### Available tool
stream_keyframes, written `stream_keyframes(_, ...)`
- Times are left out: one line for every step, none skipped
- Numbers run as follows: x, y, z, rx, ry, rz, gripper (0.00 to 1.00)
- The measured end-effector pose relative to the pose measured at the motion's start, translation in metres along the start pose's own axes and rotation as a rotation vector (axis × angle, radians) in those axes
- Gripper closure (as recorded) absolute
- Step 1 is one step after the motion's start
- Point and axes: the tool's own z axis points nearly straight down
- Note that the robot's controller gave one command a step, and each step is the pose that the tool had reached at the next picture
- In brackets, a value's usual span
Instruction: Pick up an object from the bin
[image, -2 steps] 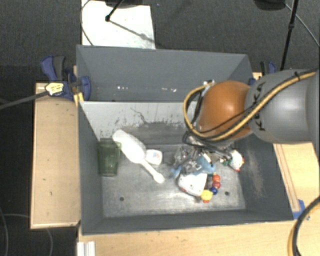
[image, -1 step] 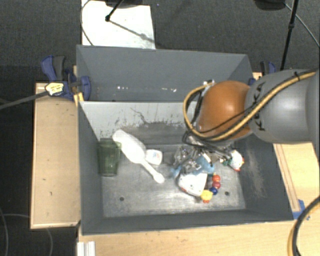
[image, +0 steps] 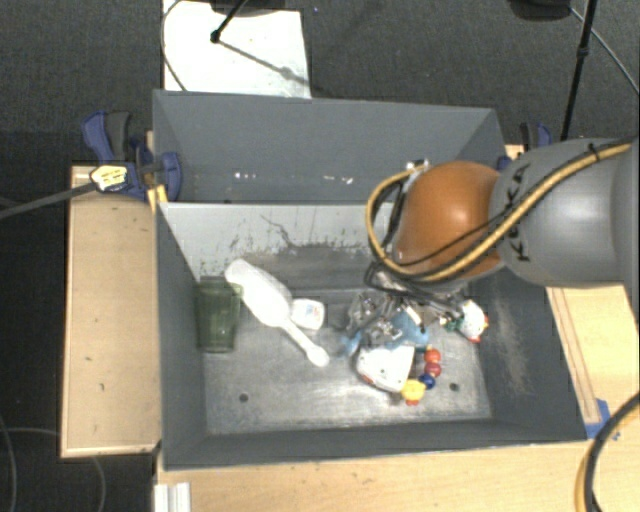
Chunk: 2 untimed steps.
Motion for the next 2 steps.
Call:
stream_keyframes(0.0161, 0.0095, -0.0236, 0.000, 0.009, -0.100, 1.00)
stream_keyframes(0.0104, 0.0044, -0.0250, -0.003, 0.020, -0.176, 1.00)
